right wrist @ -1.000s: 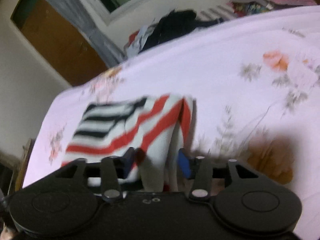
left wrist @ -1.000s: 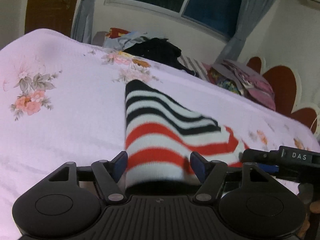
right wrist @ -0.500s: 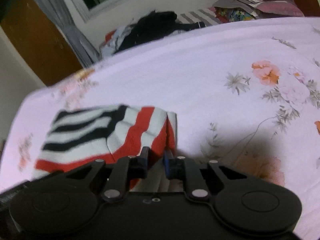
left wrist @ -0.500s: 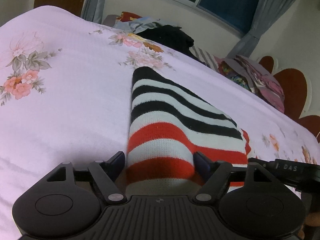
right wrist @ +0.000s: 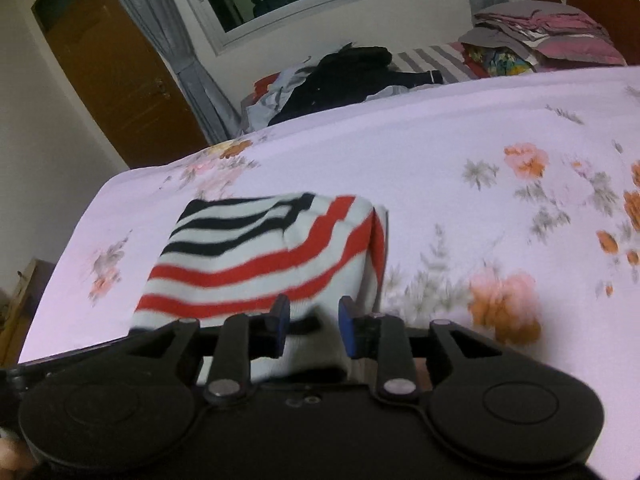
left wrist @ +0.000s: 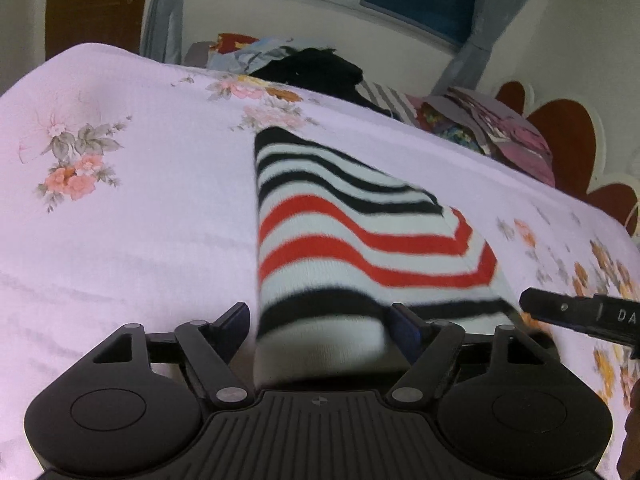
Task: Fold small clothes
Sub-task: 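Press the folded bundle flat with both grippers and open them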
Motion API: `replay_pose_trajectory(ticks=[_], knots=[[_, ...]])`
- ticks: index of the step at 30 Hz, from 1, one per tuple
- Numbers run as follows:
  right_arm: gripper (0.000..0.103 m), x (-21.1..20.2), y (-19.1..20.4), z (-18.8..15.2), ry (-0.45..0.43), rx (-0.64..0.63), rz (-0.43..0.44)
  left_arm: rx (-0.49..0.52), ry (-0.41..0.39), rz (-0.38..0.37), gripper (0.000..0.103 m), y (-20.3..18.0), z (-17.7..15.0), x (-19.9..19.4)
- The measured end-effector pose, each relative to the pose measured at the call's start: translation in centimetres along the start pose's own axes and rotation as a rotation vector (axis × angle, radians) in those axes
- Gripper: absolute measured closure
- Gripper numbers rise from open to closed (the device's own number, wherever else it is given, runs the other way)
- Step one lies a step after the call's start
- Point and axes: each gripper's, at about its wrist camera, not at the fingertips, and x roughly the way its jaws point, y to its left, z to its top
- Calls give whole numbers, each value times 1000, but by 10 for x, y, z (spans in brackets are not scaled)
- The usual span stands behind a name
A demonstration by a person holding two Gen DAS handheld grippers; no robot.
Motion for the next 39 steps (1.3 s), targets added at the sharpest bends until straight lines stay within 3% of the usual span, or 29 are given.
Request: replay_pose_trajectory(ticks=[7, 16, 26, 29, 38, 39], knots=[[74, 6, -16, -24, 28, 35, -57, 2, 30, 2, 27, -1, -15, 1], [74, -18, -12, -37, -2, 55, -48, 30, 24, 12, 26, -6, -20, -6], [73, -7, -15, -55, 48, 56, -107, 49, 50, 6, 16, -9, -27, -8], [72, -3, -21, -57, 59, 109, -91, 58, 52, 5, 13, -8, -29, -9], [72, -2, -22, -65, 77, 111, -88, 60, 68, 9, 0, -1, -37, -6], [68, -1, -23, -65, 76, 110, -94, 59, 70, 9, 0, -1, -38, -5]])
